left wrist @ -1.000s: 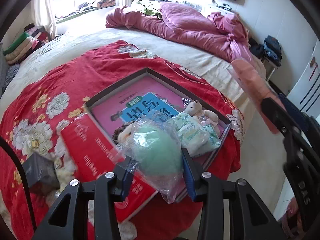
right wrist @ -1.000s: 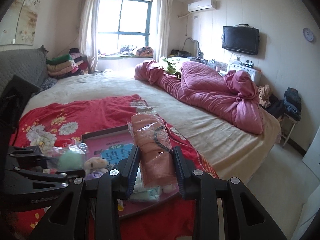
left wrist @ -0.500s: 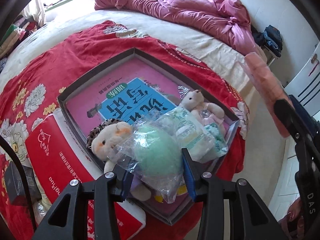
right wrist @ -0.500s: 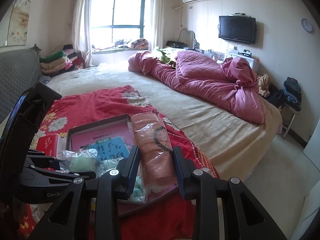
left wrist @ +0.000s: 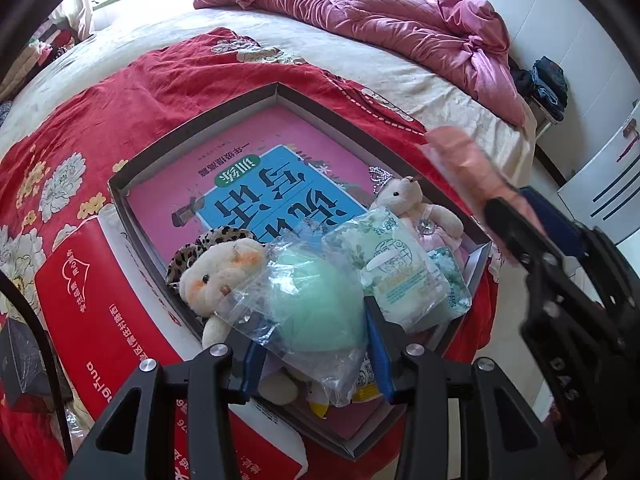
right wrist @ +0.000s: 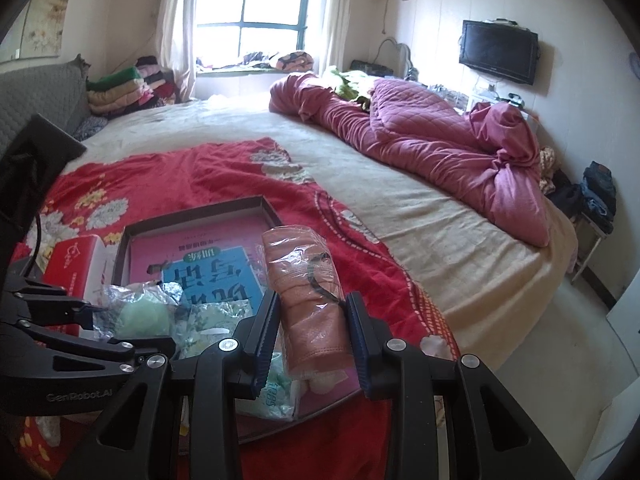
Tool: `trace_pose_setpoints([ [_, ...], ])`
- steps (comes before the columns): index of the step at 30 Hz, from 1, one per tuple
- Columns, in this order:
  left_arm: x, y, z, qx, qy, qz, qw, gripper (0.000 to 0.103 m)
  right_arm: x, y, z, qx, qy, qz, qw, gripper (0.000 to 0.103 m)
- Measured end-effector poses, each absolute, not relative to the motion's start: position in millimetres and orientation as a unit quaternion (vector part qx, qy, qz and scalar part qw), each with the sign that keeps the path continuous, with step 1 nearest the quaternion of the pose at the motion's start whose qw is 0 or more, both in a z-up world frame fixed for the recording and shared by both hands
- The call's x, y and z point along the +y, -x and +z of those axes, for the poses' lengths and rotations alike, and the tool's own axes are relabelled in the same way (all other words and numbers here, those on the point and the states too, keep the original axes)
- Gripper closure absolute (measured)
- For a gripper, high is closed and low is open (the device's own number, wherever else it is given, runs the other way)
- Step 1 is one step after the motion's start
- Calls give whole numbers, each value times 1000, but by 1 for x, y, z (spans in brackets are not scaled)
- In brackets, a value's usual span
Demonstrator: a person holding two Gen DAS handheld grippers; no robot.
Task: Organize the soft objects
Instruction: 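Lower the green bag into the tray with the left tool while the right releases the pink bag there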
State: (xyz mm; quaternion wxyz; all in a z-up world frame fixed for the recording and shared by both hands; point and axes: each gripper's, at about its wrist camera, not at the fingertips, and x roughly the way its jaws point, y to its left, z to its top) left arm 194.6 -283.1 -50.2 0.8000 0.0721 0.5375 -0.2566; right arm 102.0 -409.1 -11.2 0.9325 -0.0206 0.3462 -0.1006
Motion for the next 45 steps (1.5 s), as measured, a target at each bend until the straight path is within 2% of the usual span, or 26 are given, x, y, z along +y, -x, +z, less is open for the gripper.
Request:
trace_pose_setpoints([
  [16, -280, -193, -50, 534, -66, -256, 803, 58, -411, -139, -44, 391, 17, -73, 917, 67],
  [36, -279, -192, -50, 535, -66, -256, 802, 58, -409, -140, -49, 404, -3, -65, 913, 62],
  [38, -279, -193, -50, 535, -65, -256, 803, 58, -409, -139, -49, 404, -3, -66, 912, 60],
  [40, -278, -193, -50, 535, -64, -255, 803, 58, -410, -137, -48, 402, -6, -65, 913, 52],
  [45, -278, -192, -50, 535, -64, -255, 803, 58, -409, -132, -44, 404, -3, -65, 912, 47],
])
